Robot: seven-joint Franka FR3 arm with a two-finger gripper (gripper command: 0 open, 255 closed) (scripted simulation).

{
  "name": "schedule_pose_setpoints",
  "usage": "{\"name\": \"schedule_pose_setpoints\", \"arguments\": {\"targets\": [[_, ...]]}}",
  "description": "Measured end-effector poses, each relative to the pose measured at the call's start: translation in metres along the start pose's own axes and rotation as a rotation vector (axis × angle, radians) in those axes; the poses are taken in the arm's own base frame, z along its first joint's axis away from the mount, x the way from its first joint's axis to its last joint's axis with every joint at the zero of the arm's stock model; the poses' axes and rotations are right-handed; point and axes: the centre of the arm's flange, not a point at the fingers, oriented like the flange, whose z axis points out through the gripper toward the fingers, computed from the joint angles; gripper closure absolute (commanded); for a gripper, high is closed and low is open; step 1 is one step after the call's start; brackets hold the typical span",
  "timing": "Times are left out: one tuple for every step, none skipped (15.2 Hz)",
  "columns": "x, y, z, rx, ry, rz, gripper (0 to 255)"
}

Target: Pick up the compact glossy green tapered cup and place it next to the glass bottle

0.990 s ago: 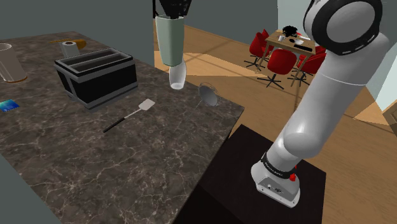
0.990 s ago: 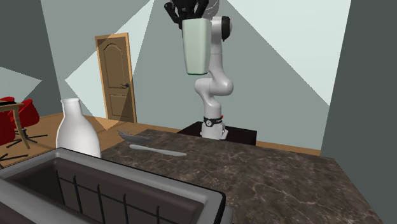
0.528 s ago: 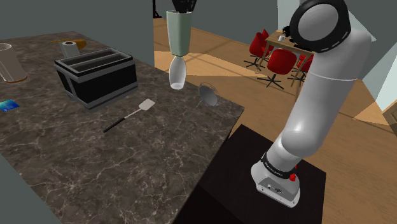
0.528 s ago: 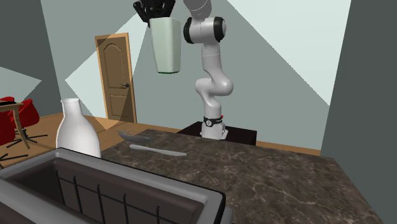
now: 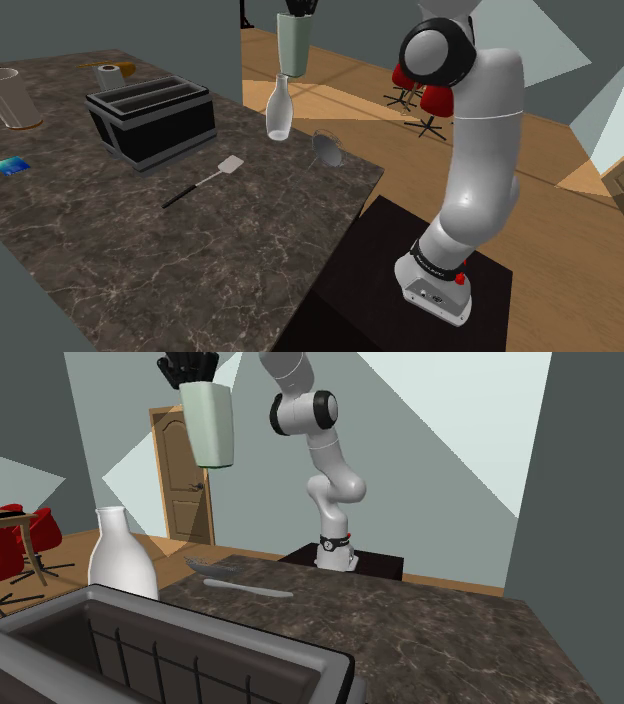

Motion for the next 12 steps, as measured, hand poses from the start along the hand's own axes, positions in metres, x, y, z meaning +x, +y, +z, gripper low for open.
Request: {"name": "schedule_pose_setpoints", "arguments": {"targets": [[0.002,0.003,0.003,-0.001,0.004,-0.001,255],[0.003,0.005,0.009,-0.001,0.005,-0.001,255],[0.003,0.005,0.015,-0.002,0.006,-0.001,255],[0.003,0.005,0.019,-0.002,0.007,-0.001,255],[0.005,0.005,0.023,-0.002,0.008,-0.002,255],[0.006,0.004,0.028,-0.002,0.008,-0.002,255],[0.006,0.005,0.033,-0.002,0.008,-0.002,255],[0.007,0.005,0.038,-0.002,0.008,-0.002,255],[0.008,0.006,0.043,-0.002,0.008,-0.002,255],[0.008,0.006,0.049,-0.002,0.008,-0.002,255],[0.009,0.006,0.053,-0.002,0.008,-0.002,255],[0.009,0.005,0.059,-0.002,0.008,-0.002,255]]}}
